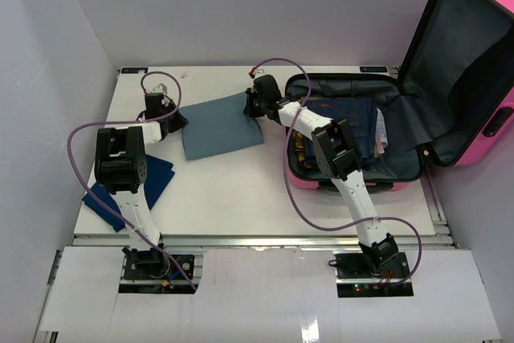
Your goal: Pack the luggage
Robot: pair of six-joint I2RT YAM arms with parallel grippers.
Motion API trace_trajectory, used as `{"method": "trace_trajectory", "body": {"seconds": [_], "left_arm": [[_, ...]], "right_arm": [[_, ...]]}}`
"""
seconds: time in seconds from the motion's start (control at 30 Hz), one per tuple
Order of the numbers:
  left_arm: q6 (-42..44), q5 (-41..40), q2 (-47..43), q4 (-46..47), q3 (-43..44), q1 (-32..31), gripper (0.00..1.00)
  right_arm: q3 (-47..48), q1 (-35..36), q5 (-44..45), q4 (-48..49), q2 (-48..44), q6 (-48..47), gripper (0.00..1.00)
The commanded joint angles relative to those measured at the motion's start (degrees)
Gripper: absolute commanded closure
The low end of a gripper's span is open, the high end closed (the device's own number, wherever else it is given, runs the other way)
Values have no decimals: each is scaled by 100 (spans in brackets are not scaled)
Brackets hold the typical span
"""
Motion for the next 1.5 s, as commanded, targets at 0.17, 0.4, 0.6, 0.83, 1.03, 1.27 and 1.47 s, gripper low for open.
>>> {"method": "trace_trajectory", "body": {"seconds": [0.17, 0.4, 0.6, 0.83, 1.03, 1.27, 1.47], "left_arm": [[-48, 44, -789, -327, -402, -449, 100], [-109, -327, -1269, -560, -480, -763, 100], [-118, -534, -1695, -738, -533, -925, 100], [-85, -808, -2299, -1039, -492, -1243, 100], [-145, -891, -2690, -1288, -275, -1526, 100], [-153, -1017, -2881, -1607, 215, -2186, 100], [-201, -1377, -2942, -1829, 838, -2801, 100]], "right_arm": [[-1195, 261, 1185, -542, -1566, -719, 92], [-1776, 477, 1329, -387, -2417, -852, 92], [-1677, 793, 1701, -612, -2575, -987, 92], [-1866, 943, 2076, -835, -3066, -972, 92], [-2256, 944, 2411, -965, -3916, -1051, 92], [-2570, 939, 2741, -1254, -4839, -1147, 92], [-2852, 900, 3295, -1324, -5606, -1278, 92]]}}
